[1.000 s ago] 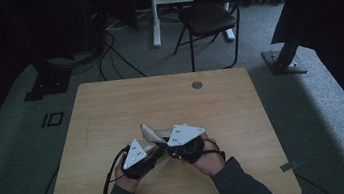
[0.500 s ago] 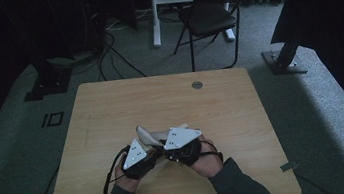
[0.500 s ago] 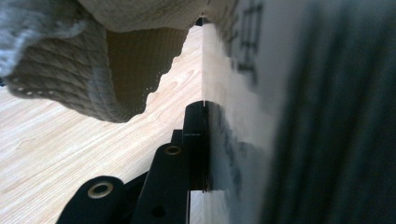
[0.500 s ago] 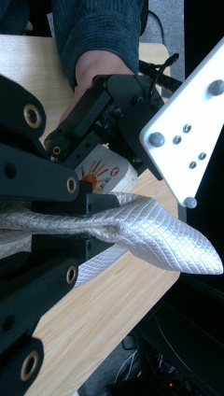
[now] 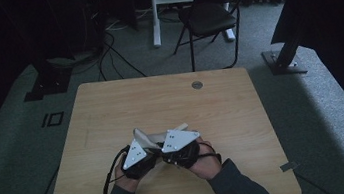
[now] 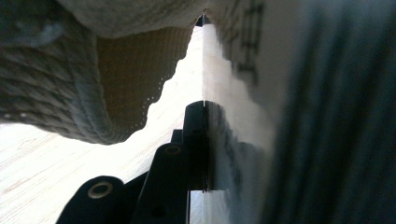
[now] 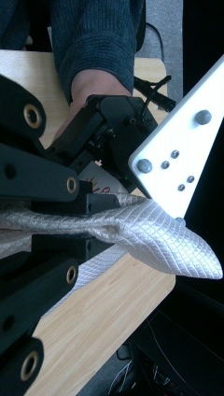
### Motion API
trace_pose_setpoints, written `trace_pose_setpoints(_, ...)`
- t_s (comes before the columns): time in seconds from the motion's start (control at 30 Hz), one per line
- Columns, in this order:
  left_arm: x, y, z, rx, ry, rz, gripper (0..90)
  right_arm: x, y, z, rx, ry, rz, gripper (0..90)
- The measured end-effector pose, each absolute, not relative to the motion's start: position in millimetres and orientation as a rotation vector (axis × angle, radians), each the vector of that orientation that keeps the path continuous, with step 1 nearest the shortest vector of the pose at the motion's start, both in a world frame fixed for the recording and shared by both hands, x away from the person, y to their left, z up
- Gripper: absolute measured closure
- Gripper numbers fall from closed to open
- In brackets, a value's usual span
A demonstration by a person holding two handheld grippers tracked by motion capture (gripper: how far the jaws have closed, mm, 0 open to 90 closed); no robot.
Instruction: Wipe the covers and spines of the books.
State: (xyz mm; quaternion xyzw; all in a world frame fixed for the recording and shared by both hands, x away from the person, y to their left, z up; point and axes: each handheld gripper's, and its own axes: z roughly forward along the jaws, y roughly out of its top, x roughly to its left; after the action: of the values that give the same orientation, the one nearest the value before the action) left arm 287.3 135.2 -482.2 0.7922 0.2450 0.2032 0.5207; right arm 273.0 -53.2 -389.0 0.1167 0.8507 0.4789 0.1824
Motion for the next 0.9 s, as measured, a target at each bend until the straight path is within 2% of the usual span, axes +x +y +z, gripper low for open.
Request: trace_pose_setpoints(0.9,287,134,-483,1.898,0.582,0.47,78.1,293,-86,-381,0.484,2.282,1.359,84.1)
